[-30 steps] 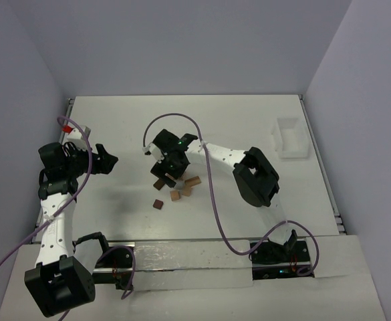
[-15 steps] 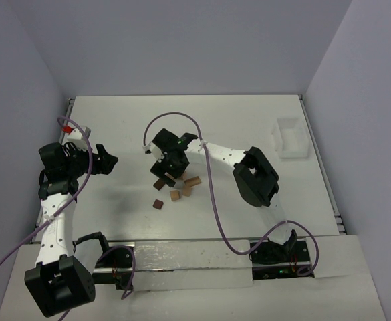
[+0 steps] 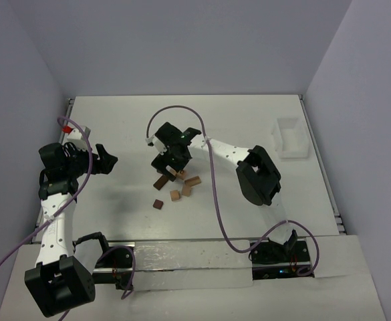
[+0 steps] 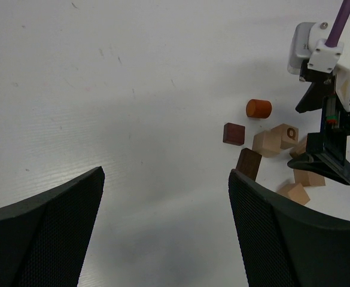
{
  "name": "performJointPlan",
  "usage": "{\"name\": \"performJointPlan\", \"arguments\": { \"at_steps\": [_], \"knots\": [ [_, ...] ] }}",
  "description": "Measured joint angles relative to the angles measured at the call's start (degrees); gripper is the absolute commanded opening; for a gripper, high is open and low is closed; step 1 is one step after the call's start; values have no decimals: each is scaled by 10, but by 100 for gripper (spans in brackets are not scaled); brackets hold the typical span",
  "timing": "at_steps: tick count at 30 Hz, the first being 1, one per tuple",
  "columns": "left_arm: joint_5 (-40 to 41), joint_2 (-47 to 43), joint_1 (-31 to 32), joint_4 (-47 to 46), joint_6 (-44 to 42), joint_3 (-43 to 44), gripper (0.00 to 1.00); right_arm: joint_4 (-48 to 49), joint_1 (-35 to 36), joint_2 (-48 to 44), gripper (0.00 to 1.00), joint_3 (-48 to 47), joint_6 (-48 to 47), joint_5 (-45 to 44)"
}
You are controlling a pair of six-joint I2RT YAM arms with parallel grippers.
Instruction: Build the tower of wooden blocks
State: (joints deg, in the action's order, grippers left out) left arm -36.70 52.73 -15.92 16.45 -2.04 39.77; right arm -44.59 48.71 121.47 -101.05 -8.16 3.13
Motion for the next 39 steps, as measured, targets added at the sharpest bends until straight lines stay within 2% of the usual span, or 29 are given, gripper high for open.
{"name": "performJointPlan", "arguments": {
  "at_steps": [11, 15, 21, 26, 39],
  "knots": [
    [0, 0, 0, -1, 0, 0, 91, -8, -14, 38, 98, -15, 5, 39],
    [0, 0, 0, -2, 0, 0, 91, -10, -14, 49, 91, -17, 7, 51],
    [1, 0, 0, -4, 1, 0, 91, -13, -14, 62, 73, -20, 14, 61],
    [1, 0, 0, -4, 1, 0, 91, -15, -14, 65, 68, -28, 20, 65],
    [1, 0, 0, -4, 0, -5, 91, -16, -15, 76, 63, -40, 28, 68]
  ]
}}
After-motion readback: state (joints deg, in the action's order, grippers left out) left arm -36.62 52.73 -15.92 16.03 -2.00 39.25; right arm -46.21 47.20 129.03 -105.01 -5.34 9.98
